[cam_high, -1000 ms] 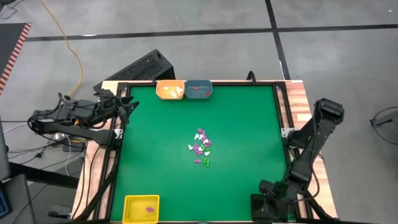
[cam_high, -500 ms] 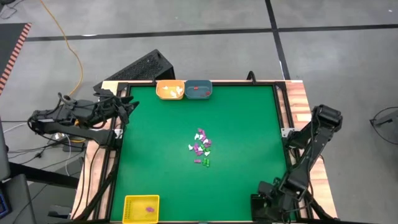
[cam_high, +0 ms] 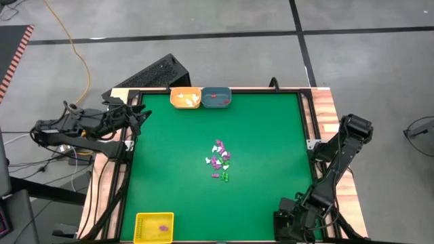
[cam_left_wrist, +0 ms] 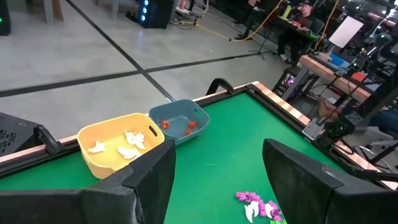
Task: Sort Halloween decoration
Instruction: Put the green skeleton into the black bin
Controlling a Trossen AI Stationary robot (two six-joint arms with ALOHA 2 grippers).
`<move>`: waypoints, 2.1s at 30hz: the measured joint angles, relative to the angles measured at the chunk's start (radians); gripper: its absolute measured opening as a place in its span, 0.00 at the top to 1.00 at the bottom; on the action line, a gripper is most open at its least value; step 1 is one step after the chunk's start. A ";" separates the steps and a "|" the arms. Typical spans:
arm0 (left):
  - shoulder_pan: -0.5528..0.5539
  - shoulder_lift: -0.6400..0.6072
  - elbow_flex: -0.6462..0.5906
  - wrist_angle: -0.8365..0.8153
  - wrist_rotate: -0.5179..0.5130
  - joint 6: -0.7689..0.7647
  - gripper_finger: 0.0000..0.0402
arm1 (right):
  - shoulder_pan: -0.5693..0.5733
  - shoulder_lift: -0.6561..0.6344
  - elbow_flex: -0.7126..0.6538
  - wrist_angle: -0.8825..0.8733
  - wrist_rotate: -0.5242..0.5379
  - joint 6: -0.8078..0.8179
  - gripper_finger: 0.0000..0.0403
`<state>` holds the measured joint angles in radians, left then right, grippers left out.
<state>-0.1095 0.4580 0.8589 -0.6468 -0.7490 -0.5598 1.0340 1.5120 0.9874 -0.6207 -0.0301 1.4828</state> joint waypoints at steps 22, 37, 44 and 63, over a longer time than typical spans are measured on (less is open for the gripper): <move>0.000 0.000 0.000 0.002 -0.034 0.000 0.42 | -0.283 -0.061 0.124 -0.046 -0.005 -0.530 0.80; 0.000 0.000 0.000 0.001 -0.049 -0.010 0.42 | -0.673 -0.051 0.124 0.013 0.311 -0.827 0.80; 0.000 0.000 0.000 0.000 -0.049 -0.021 0.42 | -0.694 0.036 0.124 0.162 0.366 -0.729 0.80; 0.000 0.000 0.000 0.000 -0.021 -0.025 0.42 | -0.661 0.311 0.219 0.212 0.478 -0.472 0.80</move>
<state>-0.1096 0.4583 0.8589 -0.6465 -0.7704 -0.5850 0.3733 1.8225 1.2064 -0.4082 0.4481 1.0110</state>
